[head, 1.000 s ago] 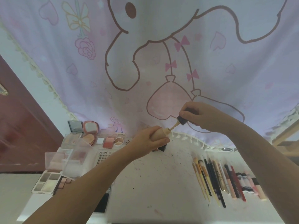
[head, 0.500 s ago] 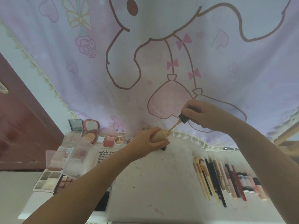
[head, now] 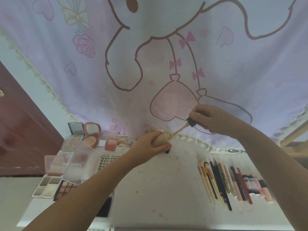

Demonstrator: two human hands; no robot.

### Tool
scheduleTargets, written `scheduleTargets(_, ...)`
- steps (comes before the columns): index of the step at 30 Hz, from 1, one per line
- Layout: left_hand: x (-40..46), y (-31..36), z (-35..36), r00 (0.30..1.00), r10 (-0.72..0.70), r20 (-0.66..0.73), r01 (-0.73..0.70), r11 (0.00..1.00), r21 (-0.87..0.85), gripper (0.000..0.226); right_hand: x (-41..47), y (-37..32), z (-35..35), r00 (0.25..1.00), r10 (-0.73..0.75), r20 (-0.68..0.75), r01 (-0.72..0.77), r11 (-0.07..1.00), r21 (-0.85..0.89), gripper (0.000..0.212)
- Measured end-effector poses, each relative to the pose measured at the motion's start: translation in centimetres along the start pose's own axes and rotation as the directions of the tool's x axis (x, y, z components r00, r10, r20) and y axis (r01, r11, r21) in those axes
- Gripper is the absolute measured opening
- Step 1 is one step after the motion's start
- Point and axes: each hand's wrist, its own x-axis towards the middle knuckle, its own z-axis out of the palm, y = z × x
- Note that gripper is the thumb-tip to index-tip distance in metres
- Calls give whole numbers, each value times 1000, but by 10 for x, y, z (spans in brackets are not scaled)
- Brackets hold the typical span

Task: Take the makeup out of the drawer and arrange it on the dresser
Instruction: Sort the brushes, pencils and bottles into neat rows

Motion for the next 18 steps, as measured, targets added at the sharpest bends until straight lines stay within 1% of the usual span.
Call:
scheduleTargets(3, 0, 0, -1, 1000, -16, -12, 16, 1000, -21, 27, 0, -2, -5, 1000, -16, -20, 14, 996, -89, 24)
scheduleTargets(4, 0, -1, -1, 1000, -17, -14, 17, 999, -41, 22, 0, -2, -7, 999, -21, -32, 18, 996, -91, 24)
scheduleTargets(6, 0, 0, -1, 999, -28, -17, 26, 996, -81, 14, -1, -2, -10, 997, -23, -69, 23, 1000, -5, 25)
scheduleTargets(8, 2, 0, 3, 998, -57, -22, 53, 989, -137, 13, -2, 4, -10, 994, 6, -113, 15, 983, 185, 26)
scheduleTargets(10, 5, -2, 12, 995, -96, -25, 90, 978, -188, 16, -3, 16, -3, 989, 94, -114, -36, 901, 432, 22)
scheduleTargets(12, 7, -6, 24, 987, -162, -16, 155, 965, -211, 21, -4, 37, 12, 981, 194, -28, -138, 785, 604, 17)
scheduleTargets(14, 7, -12, 38, 968, -251, 15, 246, 936, -251, 30, -10, 64, 33, 968, 239, 79, -227, 695, 682, 21)
scheduleTargets(15, 6, -15, 46, 959, -279, 49, 281, 913, -297, 36, -16, 77, 45, 963, 242, 118, -250, 639, 727, 25)
scheduleTargets(16, 5, -18, 56, 953, -290, 85, 302, 897, -324, 37, -21, 90, 57, 958, 242, 153, -267, 564, 782, 28)
scheduleTargets(17, 7, -21, 67, 952, -288, 100, 305, 904, -299, 32, -24, 102, 68, 952, 245, 183, -284, 486, 826, 31)
scheduleTargets(18, 9, -25, 77, 954, -283, 100, 300, 921, -249, 25, -27, 113, 78, 947, 253, 200, -296, 437, 849, 30)
